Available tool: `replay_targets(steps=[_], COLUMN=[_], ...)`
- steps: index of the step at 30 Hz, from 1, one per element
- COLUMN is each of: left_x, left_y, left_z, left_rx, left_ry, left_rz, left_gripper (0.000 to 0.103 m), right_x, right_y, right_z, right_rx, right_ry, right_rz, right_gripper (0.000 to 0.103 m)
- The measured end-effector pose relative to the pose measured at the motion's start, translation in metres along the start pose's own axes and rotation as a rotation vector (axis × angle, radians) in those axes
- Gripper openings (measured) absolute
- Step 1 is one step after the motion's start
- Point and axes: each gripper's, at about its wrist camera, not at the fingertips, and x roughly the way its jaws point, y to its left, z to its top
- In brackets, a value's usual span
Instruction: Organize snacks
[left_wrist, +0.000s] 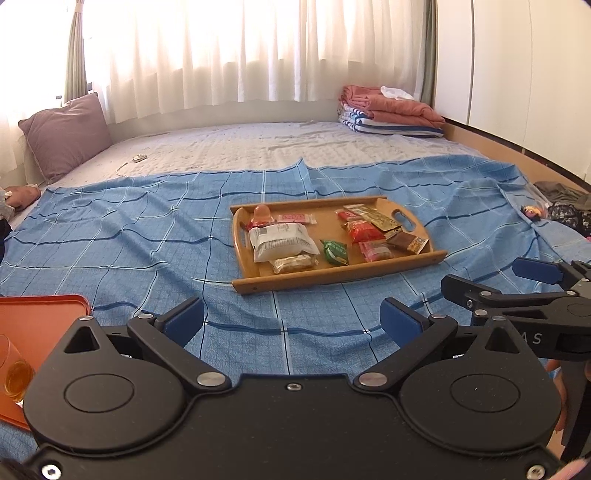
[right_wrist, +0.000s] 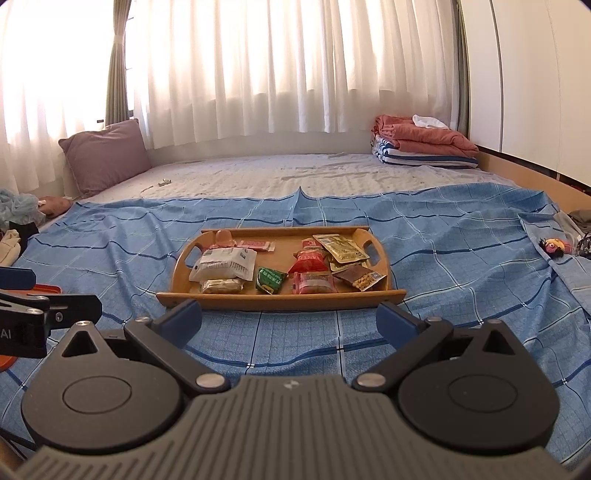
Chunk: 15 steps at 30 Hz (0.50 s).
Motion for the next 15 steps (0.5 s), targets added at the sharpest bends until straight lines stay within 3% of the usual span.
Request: replay_targets(steps=[15], left_x=[-0.012], left_y=[0.007], left_z=[-0.044], left_rx=[-0.061], left_ry=[0.039], left_rz=[-0.01], left_gripper=[0.102], right_x=[-0.013], right_y=[0.007], right_z=[-0.036], right_rx=[-0.009], right_ry=[0.009], right_rz=[-0.017], right_gripper=[0.103])
